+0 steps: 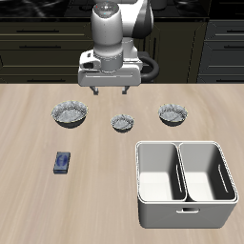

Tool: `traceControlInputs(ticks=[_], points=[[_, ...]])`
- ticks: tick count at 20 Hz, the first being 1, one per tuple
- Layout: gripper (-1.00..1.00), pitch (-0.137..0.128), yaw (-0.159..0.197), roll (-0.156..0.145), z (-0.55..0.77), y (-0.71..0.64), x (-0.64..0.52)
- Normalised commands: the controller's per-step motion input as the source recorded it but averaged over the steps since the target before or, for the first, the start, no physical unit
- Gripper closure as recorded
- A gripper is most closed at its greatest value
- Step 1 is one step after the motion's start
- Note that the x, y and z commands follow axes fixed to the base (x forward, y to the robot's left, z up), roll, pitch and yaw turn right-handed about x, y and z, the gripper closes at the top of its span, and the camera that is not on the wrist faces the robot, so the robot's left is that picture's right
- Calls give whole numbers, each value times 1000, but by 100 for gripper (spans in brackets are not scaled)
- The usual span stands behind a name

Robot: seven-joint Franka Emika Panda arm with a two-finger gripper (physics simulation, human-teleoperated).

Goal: Stack the smallest bowl on the largest bowl

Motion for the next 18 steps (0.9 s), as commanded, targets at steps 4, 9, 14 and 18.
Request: traceControlInputs(ticks=[4,9,14,18], points=[[-100,21,-14,3,-190,16,-17],[-100,39,-9,6,-293,35,-9],[-100,43,-10,-1,-317,9,6],[-100,2,4,-4,-154,-1,9]])
